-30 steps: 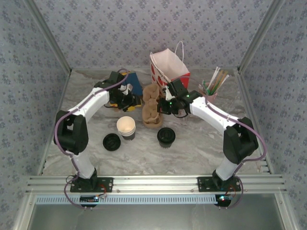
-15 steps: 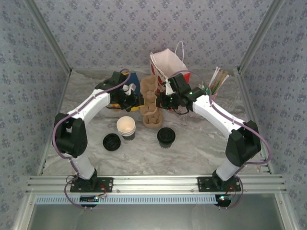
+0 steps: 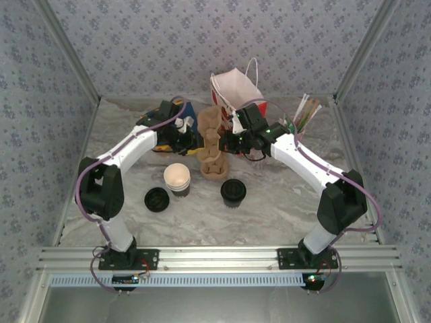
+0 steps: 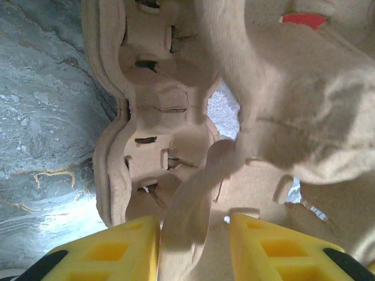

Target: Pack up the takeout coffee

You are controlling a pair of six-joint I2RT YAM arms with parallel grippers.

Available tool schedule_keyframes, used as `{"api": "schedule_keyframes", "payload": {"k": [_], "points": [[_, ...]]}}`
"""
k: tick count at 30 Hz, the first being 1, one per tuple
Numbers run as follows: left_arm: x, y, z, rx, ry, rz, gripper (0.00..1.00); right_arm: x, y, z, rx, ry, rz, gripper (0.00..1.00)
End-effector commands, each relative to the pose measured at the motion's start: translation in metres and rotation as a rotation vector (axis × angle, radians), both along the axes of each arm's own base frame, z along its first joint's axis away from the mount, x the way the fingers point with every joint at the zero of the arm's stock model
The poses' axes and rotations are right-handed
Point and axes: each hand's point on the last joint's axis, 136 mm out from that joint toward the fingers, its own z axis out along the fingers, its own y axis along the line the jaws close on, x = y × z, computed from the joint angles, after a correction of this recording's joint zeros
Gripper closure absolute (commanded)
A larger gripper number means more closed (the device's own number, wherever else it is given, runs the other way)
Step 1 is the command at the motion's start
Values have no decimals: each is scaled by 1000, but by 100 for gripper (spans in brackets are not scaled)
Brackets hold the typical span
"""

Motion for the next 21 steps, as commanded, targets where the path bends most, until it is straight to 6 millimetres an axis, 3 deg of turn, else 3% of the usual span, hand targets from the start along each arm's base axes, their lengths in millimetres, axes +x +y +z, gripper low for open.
{"api": "schedule_keyframes", "payload": {"k": [1,16,21], "points": [[-1,-10,1,-20,-14,-42,61,-6,5,21,38,-28,22,100],[1,-9,-15,-8,16,-29,66,-5,4,23,47,-30,15,100],[2,-7,-8,-13,0,-18,76,-5,2,20,41,-25,12,100]]}}
